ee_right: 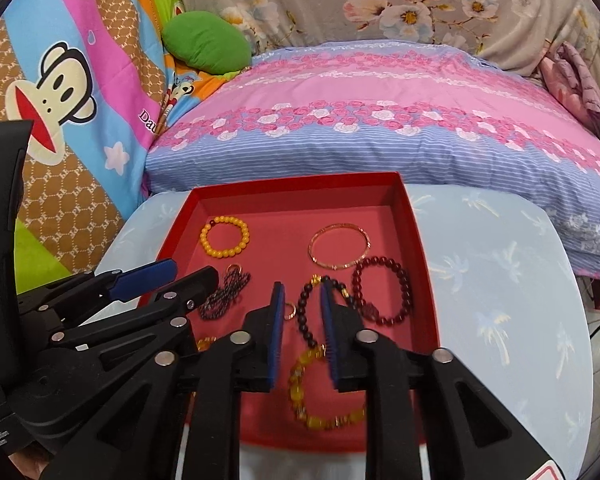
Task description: Organize jewelry
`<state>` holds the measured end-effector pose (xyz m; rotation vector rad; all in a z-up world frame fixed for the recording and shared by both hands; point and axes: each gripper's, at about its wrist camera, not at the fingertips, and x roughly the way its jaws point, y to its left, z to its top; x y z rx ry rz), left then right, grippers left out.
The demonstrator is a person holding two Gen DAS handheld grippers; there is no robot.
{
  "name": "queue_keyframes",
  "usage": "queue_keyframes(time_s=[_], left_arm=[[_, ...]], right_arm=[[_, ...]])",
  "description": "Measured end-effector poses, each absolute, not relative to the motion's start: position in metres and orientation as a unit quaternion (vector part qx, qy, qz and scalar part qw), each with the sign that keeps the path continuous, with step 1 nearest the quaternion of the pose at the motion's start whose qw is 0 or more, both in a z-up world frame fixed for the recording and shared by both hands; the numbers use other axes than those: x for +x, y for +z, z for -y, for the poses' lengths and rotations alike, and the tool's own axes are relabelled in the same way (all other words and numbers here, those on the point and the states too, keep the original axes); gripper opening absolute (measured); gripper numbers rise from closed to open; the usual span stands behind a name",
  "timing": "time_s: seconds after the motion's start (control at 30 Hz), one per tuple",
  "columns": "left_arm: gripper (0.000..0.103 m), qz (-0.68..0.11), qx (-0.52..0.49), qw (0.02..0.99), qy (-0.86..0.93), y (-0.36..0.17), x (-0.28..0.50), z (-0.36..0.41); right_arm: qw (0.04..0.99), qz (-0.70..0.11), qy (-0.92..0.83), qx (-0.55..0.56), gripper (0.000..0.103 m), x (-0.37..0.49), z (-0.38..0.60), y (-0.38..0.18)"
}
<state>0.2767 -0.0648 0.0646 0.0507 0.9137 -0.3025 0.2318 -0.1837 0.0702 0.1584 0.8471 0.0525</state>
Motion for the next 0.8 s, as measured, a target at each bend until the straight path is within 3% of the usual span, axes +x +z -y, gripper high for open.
queue_keyframes(time_s=[0.1,0.8], left_arm=[[0.045,-0.437,0.026,0.888,-0.139,0.069,0.257,0.063],[0.071,-0.427,0.034,0.898,-0.097,0.072,0.177,0.048]], right_arm=[[0.909,-0.408,0.024,0.084,0.025,0.211,0.186,0.074],[0.91,-0.409,-0.003,0.067,0.038,0.129,0.178,0.076]])
